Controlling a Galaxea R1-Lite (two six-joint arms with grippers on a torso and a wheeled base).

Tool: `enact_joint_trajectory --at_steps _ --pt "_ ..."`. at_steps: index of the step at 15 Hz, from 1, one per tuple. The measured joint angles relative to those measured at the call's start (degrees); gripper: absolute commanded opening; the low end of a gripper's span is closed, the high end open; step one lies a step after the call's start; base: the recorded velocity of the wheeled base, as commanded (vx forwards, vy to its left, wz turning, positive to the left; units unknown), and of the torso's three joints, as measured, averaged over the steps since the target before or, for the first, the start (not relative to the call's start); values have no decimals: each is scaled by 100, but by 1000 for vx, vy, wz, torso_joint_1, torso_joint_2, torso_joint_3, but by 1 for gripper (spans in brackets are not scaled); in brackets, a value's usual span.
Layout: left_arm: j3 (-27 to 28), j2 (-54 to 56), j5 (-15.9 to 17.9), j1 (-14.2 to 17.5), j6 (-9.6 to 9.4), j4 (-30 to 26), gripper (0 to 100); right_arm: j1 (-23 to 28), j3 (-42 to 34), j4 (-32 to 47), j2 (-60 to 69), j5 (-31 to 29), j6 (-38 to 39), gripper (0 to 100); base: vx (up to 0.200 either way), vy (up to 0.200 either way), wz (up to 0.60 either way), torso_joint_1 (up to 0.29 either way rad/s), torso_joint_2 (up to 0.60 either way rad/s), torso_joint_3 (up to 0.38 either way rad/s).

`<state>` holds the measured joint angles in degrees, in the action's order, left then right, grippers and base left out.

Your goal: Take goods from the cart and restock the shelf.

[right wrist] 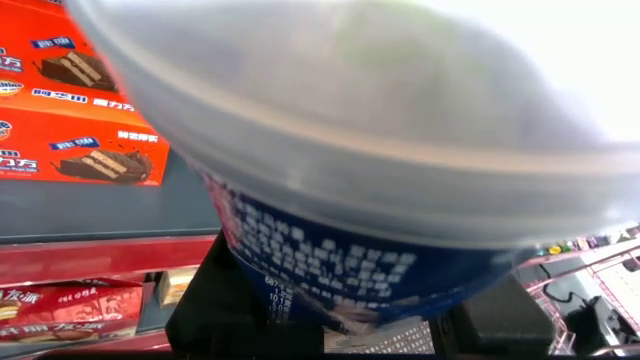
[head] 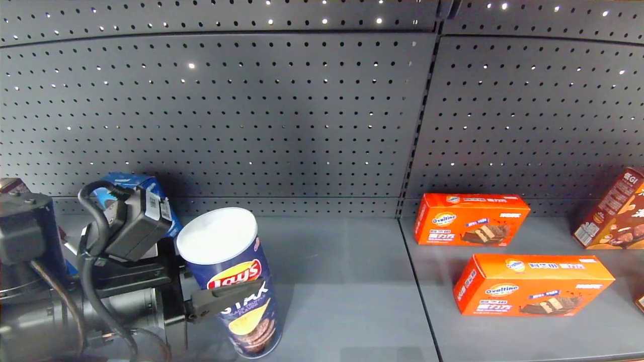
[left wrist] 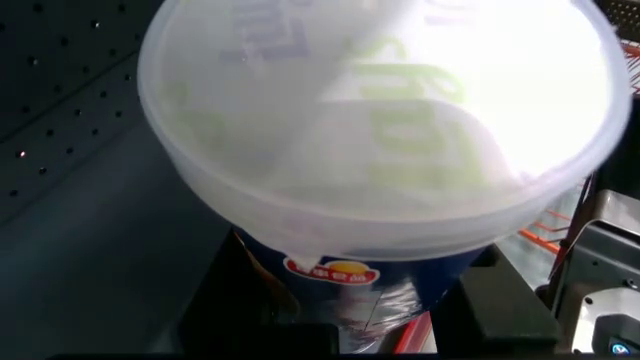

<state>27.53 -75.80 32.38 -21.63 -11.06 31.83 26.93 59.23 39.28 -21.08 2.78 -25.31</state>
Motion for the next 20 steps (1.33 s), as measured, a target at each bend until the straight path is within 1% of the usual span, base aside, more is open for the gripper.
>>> enact_joint_trajectory --at_steps 1,4,7,10,11,13,15,18,19,20 --pt "0 20 46 5 2 7 0 2 0 0 16 0 0 0 0 0 0 0 0 0" --pt "-27 96 363 41 50 16 0 7 7 0 49 1 -41 0 0 0 0 0 0 0" --pt "-52 177 835 90 69 16 0 40 -15 106 123 0 -72 0 0 0 0 0 0 0" --pt "-18 135 985 126 68 18 0 51 -20 134 182 1 -80 0 0 0 0 0 0 0" --pt "-5 98 1053 206 55 20 0 51 -22 139 193 1 -105 0 0 0 0 0 0 0" --pt "44 9 1321 396 22 24 0 51 -37 240 221 1 -143 0 0 0 0 0 0 0" --pt "89 -63 1497 567 20 24 0 51 -102 260 272 1 -154 0 0 0 0 0 0 0" --pt "124 -157 1554 644 15 24 0 52 -202 257 333 11 -235 0 0 0 0 0 0 0" --pt "149 -210 1552 647 -16 30 0 74 -223 257 341 22 -302 0 0 0 0 0 0 0" --pt "199 -302 1546 653 -90 35 0 104 -235 255 347 33 -316 0 0 0 0 0 0 0"
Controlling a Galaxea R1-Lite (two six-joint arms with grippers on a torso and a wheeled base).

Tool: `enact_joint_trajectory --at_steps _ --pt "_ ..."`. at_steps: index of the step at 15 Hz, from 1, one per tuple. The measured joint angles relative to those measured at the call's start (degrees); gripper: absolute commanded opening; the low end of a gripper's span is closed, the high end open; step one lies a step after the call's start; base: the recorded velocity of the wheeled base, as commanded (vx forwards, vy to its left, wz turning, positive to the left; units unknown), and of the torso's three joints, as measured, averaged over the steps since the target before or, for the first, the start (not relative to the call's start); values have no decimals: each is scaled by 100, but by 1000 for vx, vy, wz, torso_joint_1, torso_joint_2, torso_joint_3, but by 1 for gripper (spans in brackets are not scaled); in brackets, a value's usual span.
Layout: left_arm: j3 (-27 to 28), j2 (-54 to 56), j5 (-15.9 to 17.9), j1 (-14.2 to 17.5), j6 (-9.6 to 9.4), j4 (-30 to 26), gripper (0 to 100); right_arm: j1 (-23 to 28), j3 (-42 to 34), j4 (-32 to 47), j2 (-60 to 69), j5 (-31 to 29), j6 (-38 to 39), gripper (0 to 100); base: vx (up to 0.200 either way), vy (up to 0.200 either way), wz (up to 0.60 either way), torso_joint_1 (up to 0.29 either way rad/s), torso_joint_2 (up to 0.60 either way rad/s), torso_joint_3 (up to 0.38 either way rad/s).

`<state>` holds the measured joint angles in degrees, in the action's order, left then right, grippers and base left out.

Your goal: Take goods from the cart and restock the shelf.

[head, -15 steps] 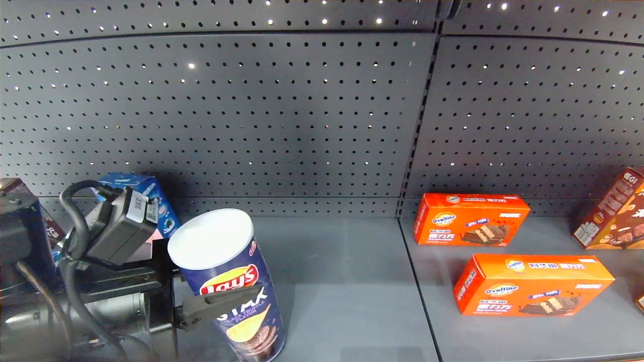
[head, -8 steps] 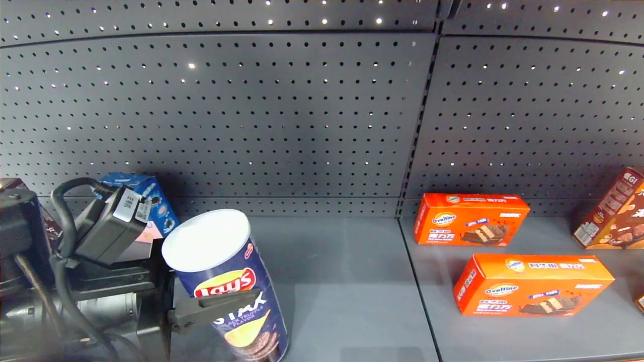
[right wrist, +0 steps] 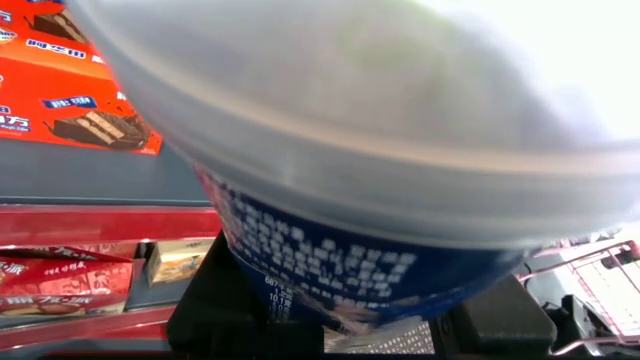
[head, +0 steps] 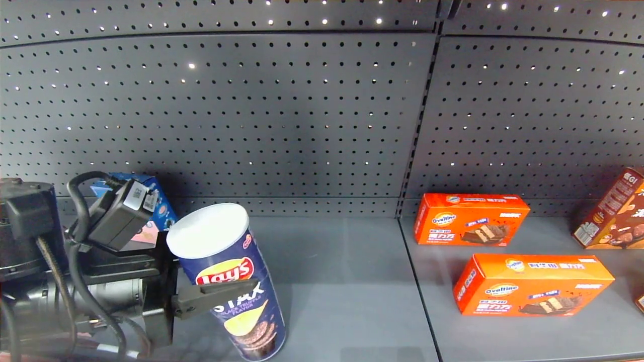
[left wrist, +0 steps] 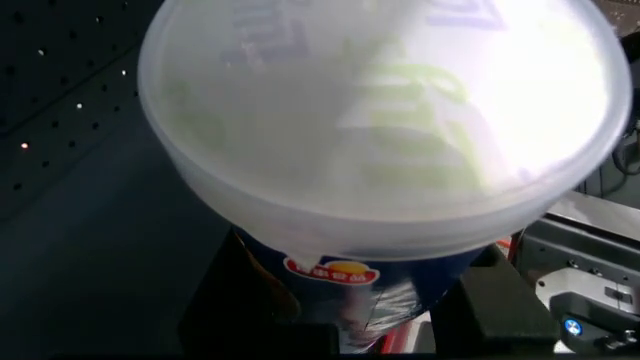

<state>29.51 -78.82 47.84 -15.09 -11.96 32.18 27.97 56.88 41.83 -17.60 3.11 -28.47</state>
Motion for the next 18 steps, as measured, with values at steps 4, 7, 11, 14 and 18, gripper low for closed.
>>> enact_joint_trajectory --at_steps 4,7,11,14,18 --pt "436 -380 -2 -1 -233 -2 0 54 -62 -12 18 4 0 0 0 0 0 0 0 0" --pt "479 -496 0 -39 -257 -13 0 61 -84 -11 20 4 0 0 0 0 0 0 0 0" --pt "469 -544 1 -116 -299 -13 0 61 -165 -23 66 4 2 0 0 0 0 0 0 0" --pt "468 -581 0 -127 -321 -13 0 61 -176 -17 96 4 0 0 0 0 0 0 0 0" --pt "469 -616 -10 -127 -325 -11 100 61 -178 -17 110 4 2 0 0 0 0 0 0 0"
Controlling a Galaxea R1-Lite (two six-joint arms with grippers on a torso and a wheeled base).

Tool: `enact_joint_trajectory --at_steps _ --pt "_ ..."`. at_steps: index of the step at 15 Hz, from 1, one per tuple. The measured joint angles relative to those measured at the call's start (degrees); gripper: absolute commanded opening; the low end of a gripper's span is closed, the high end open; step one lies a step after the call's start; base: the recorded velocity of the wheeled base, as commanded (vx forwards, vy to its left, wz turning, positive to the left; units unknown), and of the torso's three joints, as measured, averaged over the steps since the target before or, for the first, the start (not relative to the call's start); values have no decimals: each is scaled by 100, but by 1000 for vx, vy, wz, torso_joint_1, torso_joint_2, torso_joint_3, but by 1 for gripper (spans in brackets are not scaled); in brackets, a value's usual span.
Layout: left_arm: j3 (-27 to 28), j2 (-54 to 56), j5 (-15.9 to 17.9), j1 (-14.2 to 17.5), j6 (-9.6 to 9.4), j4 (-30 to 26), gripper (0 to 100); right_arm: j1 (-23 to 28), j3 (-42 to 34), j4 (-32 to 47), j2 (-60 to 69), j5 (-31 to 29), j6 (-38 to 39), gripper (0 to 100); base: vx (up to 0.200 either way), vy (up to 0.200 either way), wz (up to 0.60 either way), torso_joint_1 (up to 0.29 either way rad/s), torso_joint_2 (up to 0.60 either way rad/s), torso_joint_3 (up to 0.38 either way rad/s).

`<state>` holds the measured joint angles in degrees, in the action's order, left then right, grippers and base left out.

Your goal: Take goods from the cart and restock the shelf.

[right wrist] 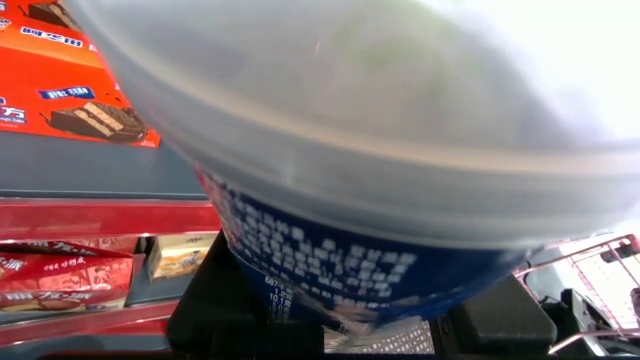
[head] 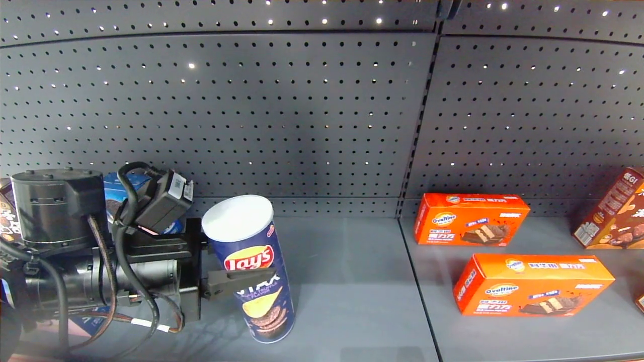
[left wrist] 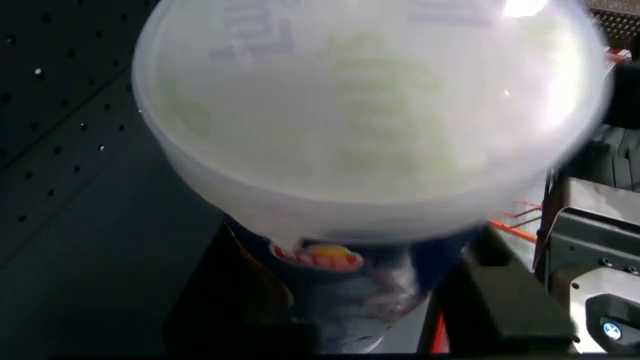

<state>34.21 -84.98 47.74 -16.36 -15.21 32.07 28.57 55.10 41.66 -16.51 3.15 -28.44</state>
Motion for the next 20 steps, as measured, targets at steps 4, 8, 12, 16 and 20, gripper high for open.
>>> enact_joint_trajectory --at_steps 4,8,12,16,20 --pt "20 -10 -20 11 6 9 100 0 0 6 6 -2 0 0 0 0 0 0 0 0" --pt "-1 6 -20 11 6 6 100 0 13 0 9 0 0 0 0 0 0 0 0 0" --pt "-249 102 -28 38 -6 2 100 0 24 -20 9 0 0 0 0 0 0 0 0 0" --pt "-695 375 -39 217 -6 -2 100 0 35 -27 9 -2 0 0 0 0 0 0 0 0" --pt "-935 541 -39 551 -11 0 100 0 57 -28 9 5 0 0 0 0 0 0 0 0"
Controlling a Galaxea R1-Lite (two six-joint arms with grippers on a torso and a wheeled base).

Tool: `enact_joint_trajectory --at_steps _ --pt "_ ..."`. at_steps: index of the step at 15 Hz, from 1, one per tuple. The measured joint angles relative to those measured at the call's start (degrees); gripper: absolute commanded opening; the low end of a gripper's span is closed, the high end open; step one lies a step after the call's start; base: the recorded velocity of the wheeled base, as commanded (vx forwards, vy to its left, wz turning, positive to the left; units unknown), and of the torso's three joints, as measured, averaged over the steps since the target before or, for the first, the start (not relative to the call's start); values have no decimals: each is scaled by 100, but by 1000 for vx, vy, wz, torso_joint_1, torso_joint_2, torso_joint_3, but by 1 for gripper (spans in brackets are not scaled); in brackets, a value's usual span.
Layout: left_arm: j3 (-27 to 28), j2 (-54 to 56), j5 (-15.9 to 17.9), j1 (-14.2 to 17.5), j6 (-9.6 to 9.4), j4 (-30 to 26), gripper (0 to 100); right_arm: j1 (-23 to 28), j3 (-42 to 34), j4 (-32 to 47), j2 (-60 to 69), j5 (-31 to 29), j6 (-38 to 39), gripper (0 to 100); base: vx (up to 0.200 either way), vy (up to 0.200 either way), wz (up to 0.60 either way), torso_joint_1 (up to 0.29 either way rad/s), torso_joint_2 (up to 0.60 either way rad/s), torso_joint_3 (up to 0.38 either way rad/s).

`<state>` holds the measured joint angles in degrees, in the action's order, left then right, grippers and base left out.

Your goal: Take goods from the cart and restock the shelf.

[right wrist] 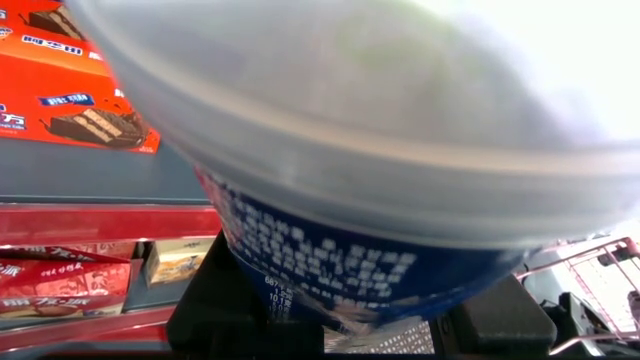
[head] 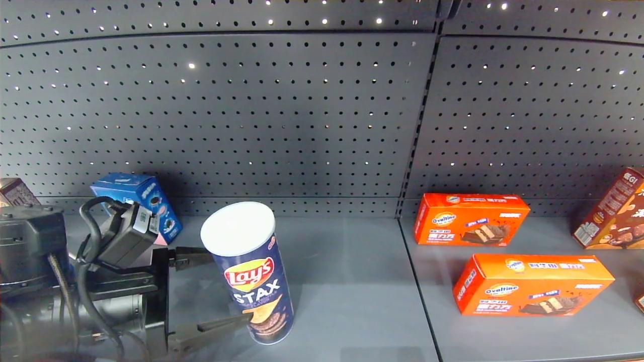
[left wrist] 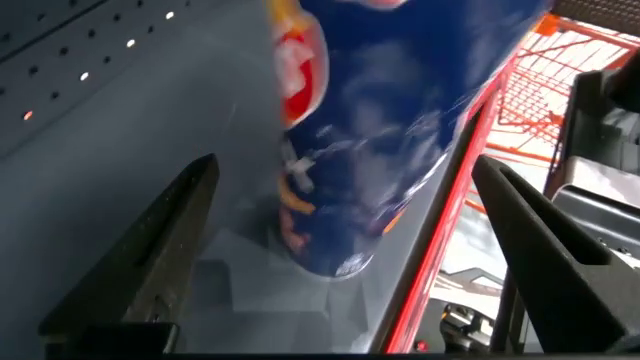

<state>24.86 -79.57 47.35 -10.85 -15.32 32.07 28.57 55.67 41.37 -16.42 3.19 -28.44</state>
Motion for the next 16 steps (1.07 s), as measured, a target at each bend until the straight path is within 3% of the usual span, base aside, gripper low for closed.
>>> enact_joint_trajectory --at_steps 10,16 --pt "-149 116 -2 251 2 -5 100 -11 16 1 0 2 -2 0 0 0 0 0 0 0" --pt "-154 105 -288 368 6 -11 100 -18 11 4 0 4 0 0 0 0 0 0 0 0"
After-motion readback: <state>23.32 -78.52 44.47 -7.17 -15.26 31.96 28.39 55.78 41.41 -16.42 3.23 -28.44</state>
